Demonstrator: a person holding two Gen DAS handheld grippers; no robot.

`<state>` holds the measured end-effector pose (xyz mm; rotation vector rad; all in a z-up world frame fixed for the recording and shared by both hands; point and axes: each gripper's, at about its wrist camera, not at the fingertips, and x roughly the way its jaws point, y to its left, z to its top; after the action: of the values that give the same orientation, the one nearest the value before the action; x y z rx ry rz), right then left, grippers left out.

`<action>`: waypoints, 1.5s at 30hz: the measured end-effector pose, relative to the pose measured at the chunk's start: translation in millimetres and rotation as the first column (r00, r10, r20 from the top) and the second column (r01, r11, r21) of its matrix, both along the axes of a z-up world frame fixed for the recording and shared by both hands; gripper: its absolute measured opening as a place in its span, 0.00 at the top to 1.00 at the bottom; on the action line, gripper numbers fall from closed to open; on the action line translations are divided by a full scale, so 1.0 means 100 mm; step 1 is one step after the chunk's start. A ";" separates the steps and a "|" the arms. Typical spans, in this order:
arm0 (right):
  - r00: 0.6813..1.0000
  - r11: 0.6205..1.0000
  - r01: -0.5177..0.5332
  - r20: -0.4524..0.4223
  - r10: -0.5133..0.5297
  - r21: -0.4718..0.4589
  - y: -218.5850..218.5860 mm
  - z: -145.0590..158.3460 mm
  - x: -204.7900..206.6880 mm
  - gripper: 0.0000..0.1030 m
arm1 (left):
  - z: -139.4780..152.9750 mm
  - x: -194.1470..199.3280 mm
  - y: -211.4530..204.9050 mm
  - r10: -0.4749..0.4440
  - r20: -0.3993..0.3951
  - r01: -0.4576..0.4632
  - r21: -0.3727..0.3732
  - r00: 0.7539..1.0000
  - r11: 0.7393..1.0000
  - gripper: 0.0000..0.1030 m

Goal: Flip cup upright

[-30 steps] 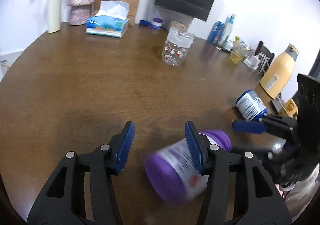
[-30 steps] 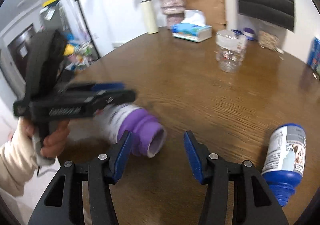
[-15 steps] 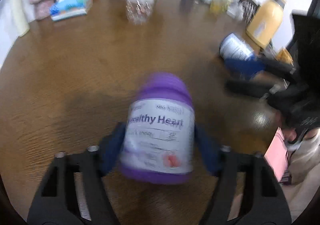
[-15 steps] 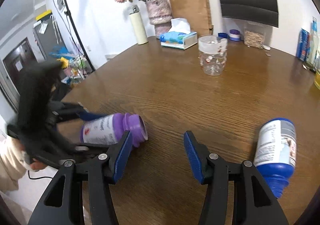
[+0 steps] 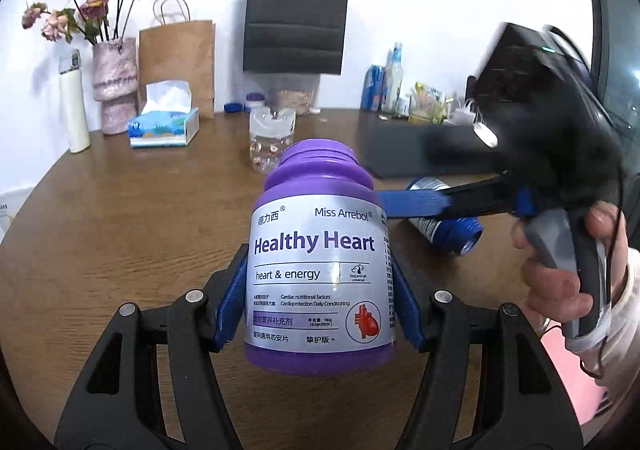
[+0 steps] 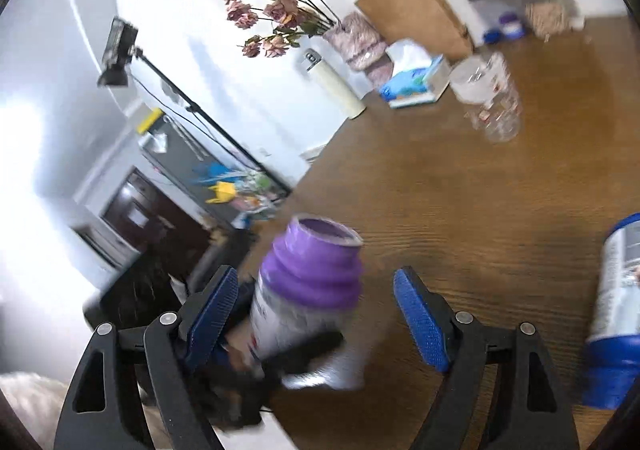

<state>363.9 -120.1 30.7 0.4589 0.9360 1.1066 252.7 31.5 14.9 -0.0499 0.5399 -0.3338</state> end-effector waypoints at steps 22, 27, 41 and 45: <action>0.823 0.858 0.208 0.558 0.106 -0.470 0.70 -0.06 -0.43 0.35 | -0.33 0.11 0.26 0.180 -0.216 -0.180 0.019 0.960 0.984 0.22; 0.835 0.865 0.202 0.543 0.093 -0.460 0.68 -0.06 -0.43 0.31 | -0.31 0.03 0.29 0.216 -0.185 -0.218 0.012 0.959 0.976 0.13; 0.823 0.825 0.423 0.541 -0.176 -0.375 -0.55 0.45 -1.16 0.18 | 0.39 -1.07 -0.01 0.384 0.148 -0.398 0.079 0.912 0.914 0.00; 0.808 0.796 0.476 0.543 -0.228 -0.374 -0.81 0.46 -1.52 0.18 | 0.44 -1.48 -0.12 0.397 0.203 -0.421 0.088 0.895 0.903 0.00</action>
<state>211.4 -201.1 76.4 -0.0717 0.6182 0.5405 105.2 19.4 59.1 -0.0062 0.3567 0.1122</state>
